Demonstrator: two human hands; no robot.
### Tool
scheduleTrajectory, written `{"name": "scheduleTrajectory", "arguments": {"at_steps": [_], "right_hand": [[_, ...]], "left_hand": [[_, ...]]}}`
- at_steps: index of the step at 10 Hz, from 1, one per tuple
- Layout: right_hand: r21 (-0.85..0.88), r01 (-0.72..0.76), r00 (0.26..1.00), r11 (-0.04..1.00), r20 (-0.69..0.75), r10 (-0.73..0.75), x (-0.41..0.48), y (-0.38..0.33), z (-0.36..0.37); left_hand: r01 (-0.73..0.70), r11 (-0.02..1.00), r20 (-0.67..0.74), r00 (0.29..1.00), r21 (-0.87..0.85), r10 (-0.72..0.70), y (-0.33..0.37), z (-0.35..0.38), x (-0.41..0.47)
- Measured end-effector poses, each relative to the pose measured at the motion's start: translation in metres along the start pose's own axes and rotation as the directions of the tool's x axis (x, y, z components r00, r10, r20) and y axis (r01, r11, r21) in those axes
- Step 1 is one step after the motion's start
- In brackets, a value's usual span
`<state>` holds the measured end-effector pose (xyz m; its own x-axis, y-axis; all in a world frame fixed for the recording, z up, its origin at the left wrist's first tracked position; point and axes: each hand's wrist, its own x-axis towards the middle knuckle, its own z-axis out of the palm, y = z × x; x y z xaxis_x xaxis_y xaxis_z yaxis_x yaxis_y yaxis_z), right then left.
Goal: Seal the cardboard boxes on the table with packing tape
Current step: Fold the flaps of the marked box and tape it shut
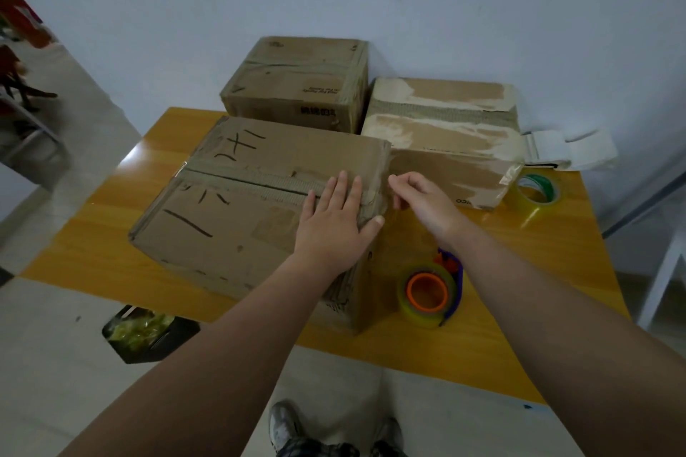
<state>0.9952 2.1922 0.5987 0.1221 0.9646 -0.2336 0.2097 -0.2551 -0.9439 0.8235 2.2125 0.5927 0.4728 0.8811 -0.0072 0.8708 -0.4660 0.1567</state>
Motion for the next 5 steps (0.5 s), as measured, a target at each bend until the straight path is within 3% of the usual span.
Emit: {"name": "scheduleTrajectory", "arguments": {"at_steps": [2, 4, 5], "right_hand": [[-0.200, -0.126, 0.971, 0.972, 0.175, 0.162, 0.004, -0.010, -0.009], [0.043, -0.215, 0.953, 0.976, 0.229, 0.200, 0.002, -0.001, -0.018], [0.191, -0.228, 0.964, 0.955, 0.185, 0.193, -0.002, 0.005, -0.015]], "left_hand": [[-0.004, 1.000, 0.015, 1.000, 0.000, 0.004, 0.001, -0.001, 0.000], [-0.006, 1.000, 0.019, 1.000, 0.002, 0.006, 0.001, -0.002, -0.002], [0.000, 1.000, 0.055, 0.998, 0.004, 0.000, 0.001, -0.006, 0.000]]}}
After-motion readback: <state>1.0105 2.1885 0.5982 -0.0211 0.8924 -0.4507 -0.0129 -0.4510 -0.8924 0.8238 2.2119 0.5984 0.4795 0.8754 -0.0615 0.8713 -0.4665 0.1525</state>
